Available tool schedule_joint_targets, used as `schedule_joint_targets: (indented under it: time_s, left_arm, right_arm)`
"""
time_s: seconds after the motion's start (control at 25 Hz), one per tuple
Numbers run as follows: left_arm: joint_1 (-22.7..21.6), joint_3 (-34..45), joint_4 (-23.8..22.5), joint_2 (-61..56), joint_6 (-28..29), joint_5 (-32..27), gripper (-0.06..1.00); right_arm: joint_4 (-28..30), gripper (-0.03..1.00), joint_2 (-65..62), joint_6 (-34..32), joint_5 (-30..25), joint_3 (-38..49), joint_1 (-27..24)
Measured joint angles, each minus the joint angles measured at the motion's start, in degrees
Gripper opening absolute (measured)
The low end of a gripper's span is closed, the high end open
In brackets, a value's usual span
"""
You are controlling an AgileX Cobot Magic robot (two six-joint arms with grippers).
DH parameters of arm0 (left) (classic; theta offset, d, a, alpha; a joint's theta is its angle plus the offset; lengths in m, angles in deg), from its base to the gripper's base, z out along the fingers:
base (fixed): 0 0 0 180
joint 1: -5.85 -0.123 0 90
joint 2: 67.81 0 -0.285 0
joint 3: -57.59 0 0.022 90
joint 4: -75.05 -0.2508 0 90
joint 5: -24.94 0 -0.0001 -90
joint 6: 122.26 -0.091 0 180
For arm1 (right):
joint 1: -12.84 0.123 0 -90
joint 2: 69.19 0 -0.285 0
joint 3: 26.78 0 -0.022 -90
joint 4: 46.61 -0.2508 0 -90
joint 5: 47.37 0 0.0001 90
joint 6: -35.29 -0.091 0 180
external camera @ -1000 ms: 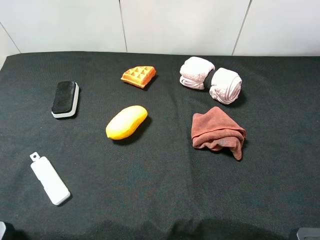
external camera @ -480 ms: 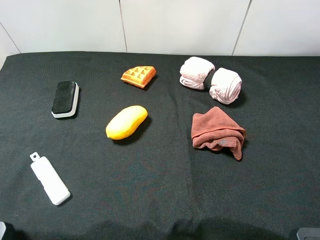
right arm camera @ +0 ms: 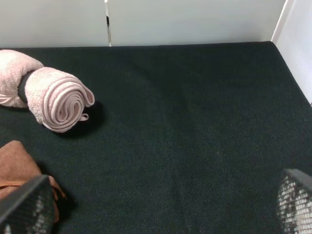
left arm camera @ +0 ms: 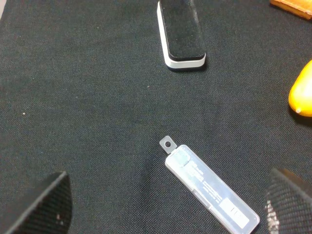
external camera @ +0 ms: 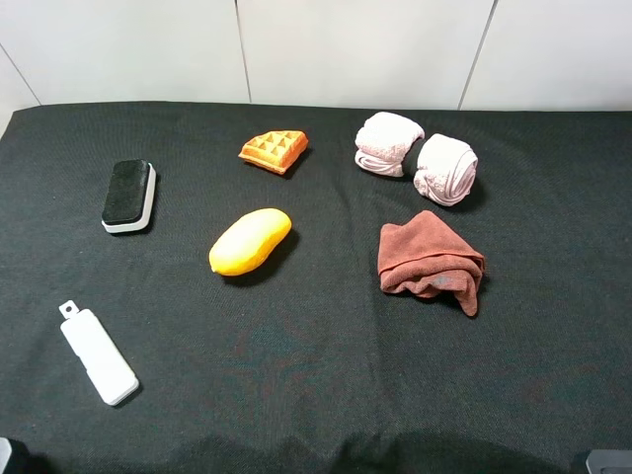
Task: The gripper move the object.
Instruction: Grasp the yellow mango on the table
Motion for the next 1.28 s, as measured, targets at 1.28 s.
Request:
schedule_joint_targets:
  time_s: [1.28]
  left_arm:
    - [0.00,0.00,0.63,11.14,1.51,0.00,0.83]
  right_arm:
    - [0.00,0.70,0.00,0.00,0.00,0.00,0.00]
